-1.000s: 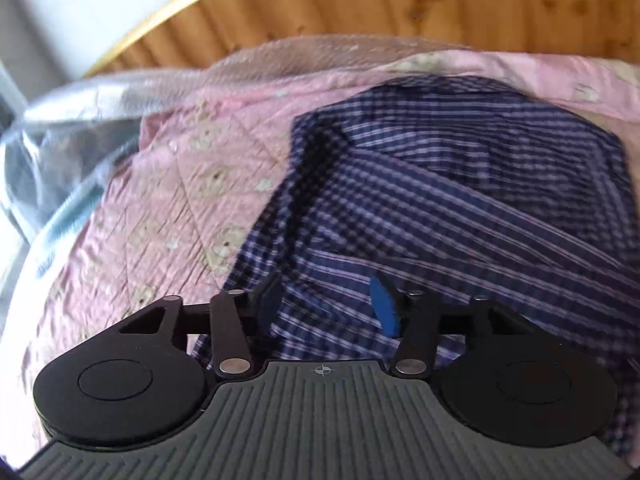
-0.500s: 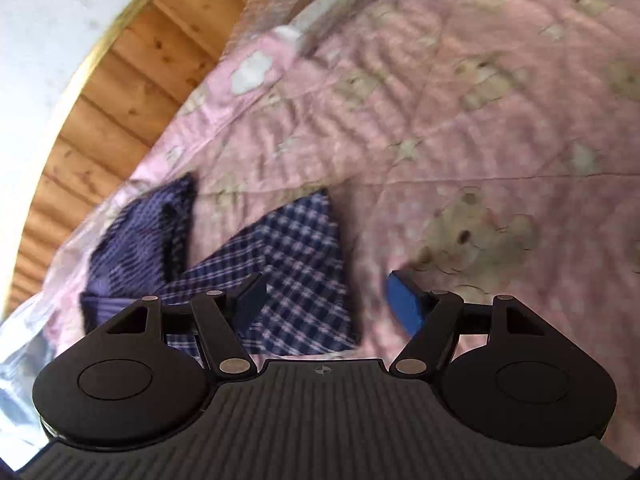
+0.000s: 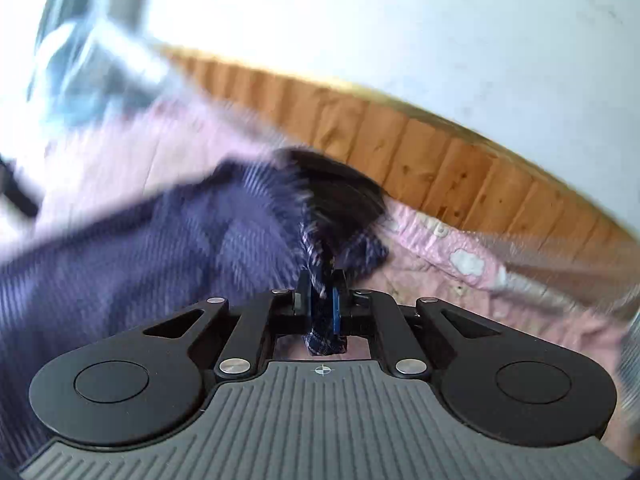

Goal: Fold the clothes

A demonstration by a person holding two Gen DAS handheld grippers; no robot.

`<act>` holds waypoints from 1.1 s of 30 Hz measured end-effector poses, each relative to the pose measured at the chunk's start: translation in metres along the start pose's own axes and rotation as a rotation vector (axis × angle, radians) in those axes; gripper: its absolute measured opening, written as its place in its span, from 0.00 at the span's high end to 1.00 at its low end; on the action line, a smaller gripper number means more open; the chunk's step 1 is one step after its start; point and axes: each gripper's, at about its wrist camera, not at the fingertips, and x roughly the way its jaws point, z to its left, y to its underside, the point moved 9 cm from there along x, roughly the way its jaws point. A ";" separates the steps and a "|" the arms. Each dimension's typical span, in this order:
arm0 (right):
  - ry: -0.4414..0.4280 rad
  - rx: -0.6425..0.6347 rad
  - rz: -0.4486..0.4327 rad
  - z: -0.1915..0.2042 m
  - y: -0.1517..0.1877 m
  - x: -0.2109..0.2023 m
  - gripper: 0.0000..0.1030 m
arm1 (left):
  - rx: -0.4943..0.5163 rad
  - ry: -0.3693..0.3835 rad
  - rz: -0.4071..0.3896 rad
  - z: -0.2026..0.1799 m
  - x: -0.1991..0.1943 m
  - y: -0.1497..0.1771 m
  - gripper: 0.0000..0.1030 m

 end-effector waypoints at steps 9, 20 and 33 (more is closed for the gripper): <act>-0.012 0.023 0.121 0.015 0.036 0.025 0.94 | -0.025 0.101 0.021 -0.030 0.045 -0.018 0.41; -0.060 0.419 0.057 0.027 0.004 0.009 0.94 | -0.393 0.379 0.035 -0.090 0.116 -0.050 0.15; -0.232 0.388 0.006 0.079 -0.014 0.000 0.58 | -0.328 0.295 -0.067 -0.016 0.054 -0.089 0.96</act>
